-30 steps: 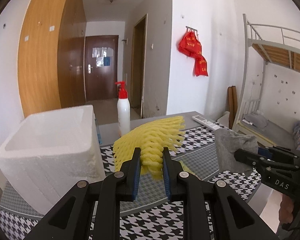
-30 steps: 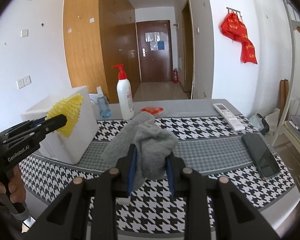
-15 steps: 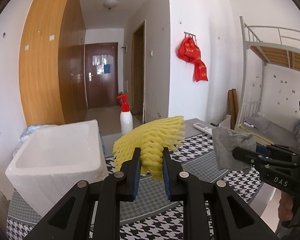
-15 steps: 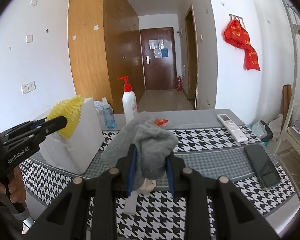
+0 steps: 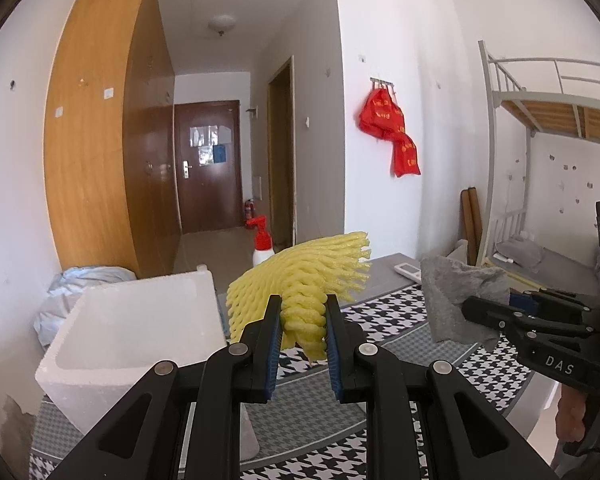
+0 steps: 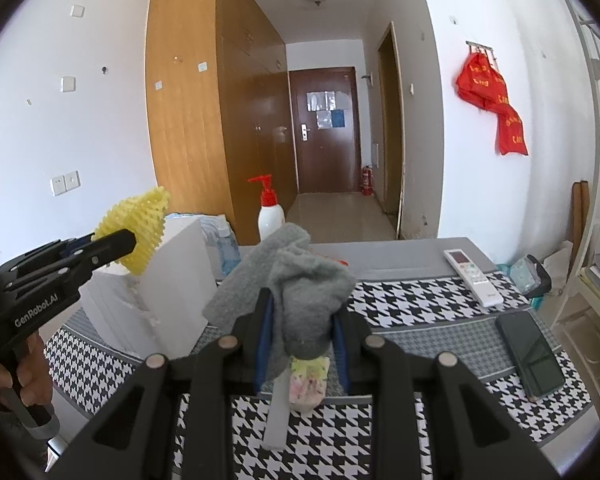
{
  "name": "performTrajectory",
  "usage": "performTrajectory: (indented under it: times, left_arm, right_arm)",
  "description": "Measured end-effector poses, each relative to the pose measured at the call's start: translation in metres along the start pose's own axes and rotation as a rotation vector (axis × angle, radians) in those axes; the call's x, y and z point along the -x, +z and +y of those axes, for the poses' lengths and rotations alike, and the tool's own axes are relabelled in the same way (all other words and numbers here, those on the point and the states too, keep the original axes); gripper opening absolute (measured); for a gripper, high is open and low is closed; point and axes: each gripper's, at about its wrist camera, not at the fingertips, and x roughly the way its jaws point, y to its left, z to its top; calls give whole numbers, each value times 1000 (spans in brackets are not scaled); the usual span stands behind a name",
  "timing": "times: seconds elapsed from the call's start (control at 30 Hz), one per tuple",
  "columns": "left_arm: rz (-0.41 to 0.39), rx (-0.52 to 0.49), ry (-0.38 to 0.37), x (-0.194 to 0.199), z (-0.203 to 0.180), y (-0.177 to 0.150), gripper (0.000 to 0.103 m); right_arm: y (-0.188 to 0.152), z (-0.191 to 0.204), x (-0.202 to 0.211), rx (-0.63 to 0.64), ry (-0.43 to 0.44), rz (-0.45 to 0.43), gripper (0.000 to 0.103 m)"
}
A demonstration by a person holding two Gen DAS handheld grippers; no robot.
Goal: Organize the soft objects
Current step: 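Lift the gray cloth with the right gripper while the left carries the yellow pad to the foam box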
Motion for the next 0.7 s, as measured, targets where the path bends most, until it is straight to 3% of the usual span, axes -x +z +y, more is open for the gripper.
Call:
performTrajectory:
  times: [0.7]
  left_arm:
    - [-38, 35, 108, 17, 32, 8, 21]
  right_arm:
    - [19, 26, -14, 23, 83, -41, 31]
